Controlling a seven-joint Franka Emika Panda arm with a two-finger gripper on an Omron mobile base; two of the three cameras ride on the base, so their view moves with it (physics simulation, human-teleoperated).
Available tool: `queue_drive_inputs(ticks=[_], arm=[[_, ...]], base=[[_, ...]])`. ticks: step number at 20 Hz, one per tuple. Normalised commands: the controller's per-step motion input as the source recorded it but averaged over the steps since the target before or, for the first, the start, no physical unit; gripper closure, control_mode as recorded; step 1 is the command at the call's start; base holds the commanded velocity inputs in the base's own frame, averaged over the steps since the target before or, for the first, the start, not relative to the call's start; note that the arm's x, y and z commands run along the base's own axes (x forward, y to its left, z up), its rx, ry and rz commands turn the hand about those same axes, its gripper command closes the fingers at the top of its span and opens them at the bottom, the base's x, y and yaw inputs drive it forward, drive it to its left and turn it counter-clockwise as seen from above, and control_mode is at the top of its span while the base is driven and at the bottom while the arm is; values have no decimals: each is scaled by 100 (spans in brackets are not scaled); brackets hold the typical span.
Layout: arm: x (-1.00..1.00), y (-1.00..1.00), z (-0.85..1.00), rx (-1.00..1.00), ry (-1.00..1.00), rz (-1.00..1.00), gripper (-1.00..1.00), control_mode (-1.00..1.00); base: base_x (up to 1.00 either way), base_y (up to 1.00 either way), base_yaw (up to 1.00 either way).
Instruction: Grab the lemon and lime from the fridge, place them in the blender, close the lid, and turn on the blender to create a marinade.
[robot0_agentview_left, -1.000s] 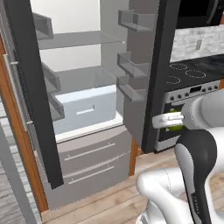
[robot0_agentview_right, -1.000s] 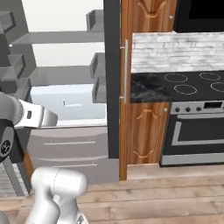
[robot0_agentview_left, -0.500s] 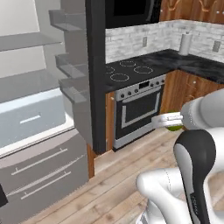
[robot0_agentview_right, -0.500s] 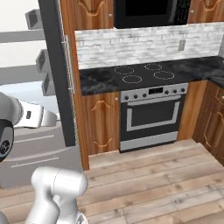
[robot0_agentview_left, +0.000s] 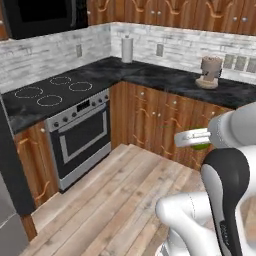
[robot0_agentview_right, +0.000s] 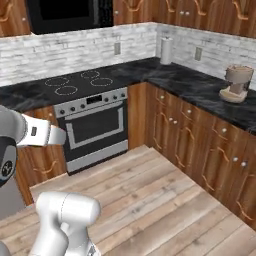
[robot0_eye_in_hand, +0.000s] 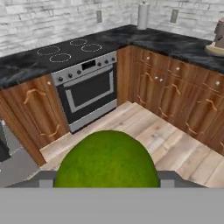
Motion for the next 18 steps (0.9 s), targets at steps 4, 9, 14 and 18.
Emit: queue_drive_inputs(ticks=[4, 9, 14, 18], arm=[[0, 0, 0, 0, 0, 0, 100, 100], [0, 0, 0, 0, 0, 0, 100, 100], [0, 0, 0, 0, 0, 0, 100, 100], [0, 0, 0, 0, 0, 0, 100, 100]], base=[[18, -83, -69], [25, -98, -70], [38, -100, -58], [55, -100, -51]])
